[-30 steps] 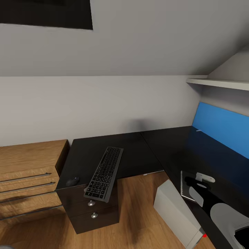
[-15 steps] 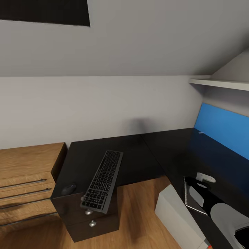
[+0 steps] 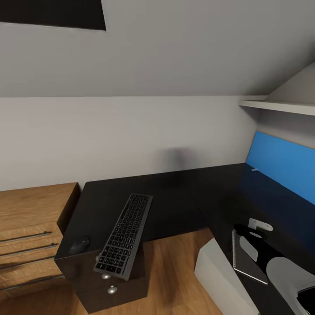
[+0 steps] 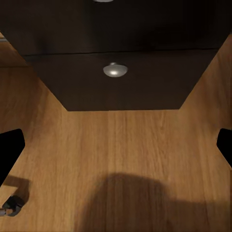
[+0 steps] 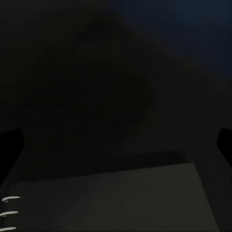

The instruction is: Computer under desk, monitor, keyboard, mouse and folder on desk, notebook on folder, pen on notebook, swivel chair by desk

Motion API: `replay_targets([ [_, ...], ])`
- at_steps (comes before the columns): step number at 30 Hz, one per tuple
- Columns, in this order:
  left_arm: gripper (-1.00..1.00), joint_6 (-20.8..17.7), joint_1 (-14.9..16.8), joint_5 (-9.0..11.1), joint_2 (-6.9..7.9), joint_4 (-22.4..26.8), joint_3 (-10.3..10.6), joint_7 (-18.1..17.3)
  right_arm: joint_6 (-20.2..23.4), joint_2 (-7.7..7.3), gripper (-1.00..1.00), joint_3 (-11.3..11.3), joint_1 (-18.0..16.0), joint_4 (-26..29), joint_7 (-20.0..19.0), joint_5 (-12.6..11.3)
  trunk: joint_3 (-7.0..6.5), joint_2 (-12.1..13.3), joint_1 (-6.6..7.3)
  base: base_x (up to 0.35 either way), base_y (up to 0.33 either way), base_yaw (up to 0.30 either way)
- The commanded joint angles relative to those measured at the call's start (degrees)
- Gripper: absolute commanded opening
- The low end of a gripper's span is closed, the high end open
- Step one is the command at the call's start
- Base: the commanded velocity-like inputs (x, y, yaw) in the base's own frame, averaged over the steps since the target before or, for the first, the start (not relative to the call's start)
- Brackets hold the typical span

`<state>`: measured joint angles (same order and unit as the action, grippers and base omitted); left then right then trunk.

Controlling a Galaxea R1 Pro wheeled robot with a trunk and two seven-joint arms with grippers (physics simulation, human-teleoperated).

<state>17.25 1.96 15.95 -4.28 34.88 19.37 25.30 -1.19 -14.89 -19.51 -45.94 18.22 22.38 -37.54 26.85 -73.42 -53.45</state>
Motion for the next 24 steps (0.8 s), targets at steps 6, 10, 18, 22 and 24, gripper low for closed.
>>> replay_targets([
  [6,1.0,0.37,0.06,0.58,0.03,-0.32,0.41,0.42,-0.09,-0.2,1.0,-0.19,-0.03,-0.17,0.31,-0.75,0.06,-0.03,-0.01,0.045,-0.04,0.0],
  [10,1.0,0.4,0.06,0.57,0.04,-0.37,0.41,0.44,0.0,-0.57,1.0,0.04,-0.03,-0.37,0.36,-0.94,0.06,-0.03,-0.01,0.009,-0.009,0.0],
  [18,1.0,0.55,0.06,0.65,-0.08,-0.04,0.41,0.52,0.12,-1.66,1.0,3.05,-0.03,-0.62,0.38,-1.12,0.06,-0.03,-0.01,0.002,-0.001,0.0],
  [22,1.0,0.59,0.06,0.73,-0.11,0.05,0.4,0.61,0.21,-2.34,1.0,3.75,-0.03,-0.64,0.38,-1.13,0.06,-0.03,-0.01,0.0,0.0,0.0],
  [24,1.0,0.58,0.06,0.74,-0.11,0.03,0.4,0.62,0.22,-2.55,1.0,3.8,-0.03,-0.64,0.38,-1.13,0.06,-0.03,-0.01,0.0,0.0,0.0],
])
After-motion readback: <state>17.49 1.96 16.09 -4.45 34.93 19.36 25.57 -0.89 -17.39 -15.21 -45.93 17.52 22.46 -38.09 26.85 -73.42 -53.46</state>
